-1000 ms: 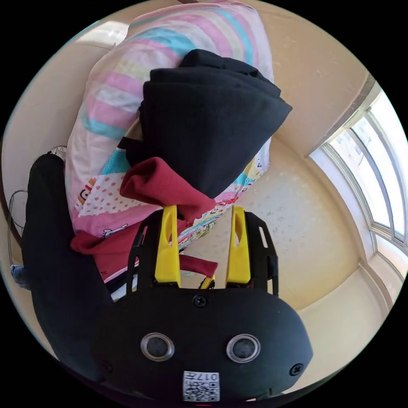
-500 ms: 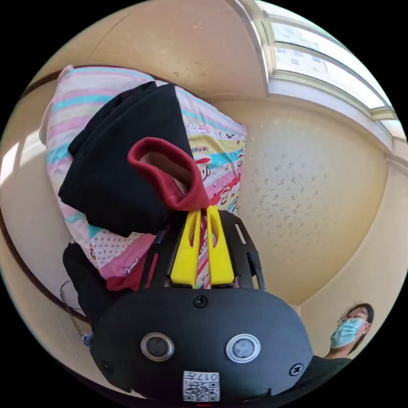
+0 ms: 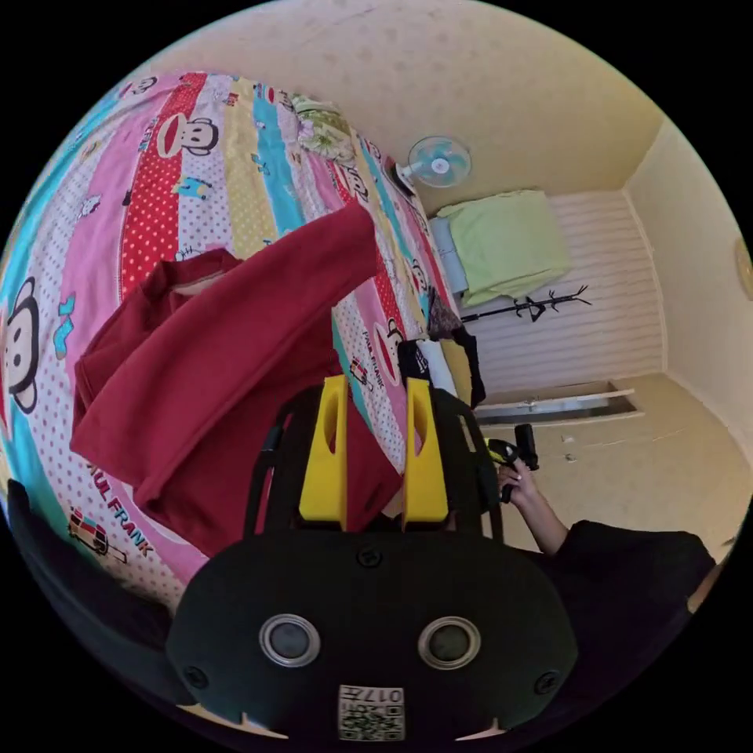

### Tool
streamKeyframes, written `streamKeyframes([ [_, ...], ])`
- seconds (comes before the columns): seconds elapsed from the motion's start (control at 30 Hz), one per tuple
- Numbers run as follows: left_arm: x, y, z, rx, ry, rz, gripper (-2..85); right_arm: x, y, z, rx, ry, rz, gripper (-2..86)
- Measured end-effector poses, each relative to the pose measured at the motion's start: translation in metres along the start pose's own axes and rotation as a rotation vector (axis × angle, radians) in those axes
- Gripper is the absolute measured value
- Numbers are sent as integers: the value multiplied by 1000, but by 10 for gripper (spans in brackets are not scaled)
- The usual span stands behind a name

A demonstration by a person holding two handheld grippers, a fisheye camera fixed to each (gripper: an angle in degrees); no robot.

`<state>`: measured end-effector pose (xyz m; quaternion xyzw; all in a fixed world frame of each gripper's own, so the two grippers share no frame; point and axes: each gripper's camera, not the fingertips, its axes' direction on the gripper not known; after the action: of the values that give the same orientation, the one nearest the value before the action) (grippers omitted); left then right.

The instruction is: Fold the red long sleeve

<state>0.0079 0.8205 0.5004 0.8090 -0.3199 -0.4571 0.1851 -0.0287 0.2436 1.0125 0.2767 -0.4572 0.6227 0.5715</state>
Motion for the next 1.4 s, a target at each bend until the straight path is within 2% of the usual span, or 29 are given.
streamKeyframes([
  [0.1,-29,53,31,-26,-11,-126,109,19,8,-18,3,10,31,5],
  [0.2,-73,129,36,-50,-96,-333,112,41,7,-24,-49,85,91,9],
  [0.27,-101,188,32,-61,-154,-482,125,52,-3,-16,-120,131,107,14],
  [0.37,-117,240,37,-94,-196,-563,136,55,-30,15,-276,216,80,34],
  [0.57,-114,301,85,-140,-132,-544,144,77,-89,93,-614,413,-8,89],
  [0.67,-116,319,98,-120,-122,-533,143,86,-113,112,-699,509,-79,112],
  [0.77,-121,322,96,-99,-159,-517,124,97,-125,127,-782,508,-110,115],
  [0.83,-121,317,91,-99,-178,-488,120,101,-128,135,-826,478,-113,106],
  [1.0,-122,304,89,-263,-272,-384,103,99,-138,138,-848,541,-123,64],
  [1.1,-134,294,83,-286,-226,-400,97,97,-144,135,-908,454,-115,39],
  [1.27,-146,275,83,-463,-124,-426,39,72,-160,110,-965,424,-128,24],
  [1.33,-137,272,57,-439,-97,-425,36,53,-165,94,-992,433,-169,22],
  [1.4,-119,273,25,-362,7,-397,32,31,-173,70,-969,427,-171,19],
])
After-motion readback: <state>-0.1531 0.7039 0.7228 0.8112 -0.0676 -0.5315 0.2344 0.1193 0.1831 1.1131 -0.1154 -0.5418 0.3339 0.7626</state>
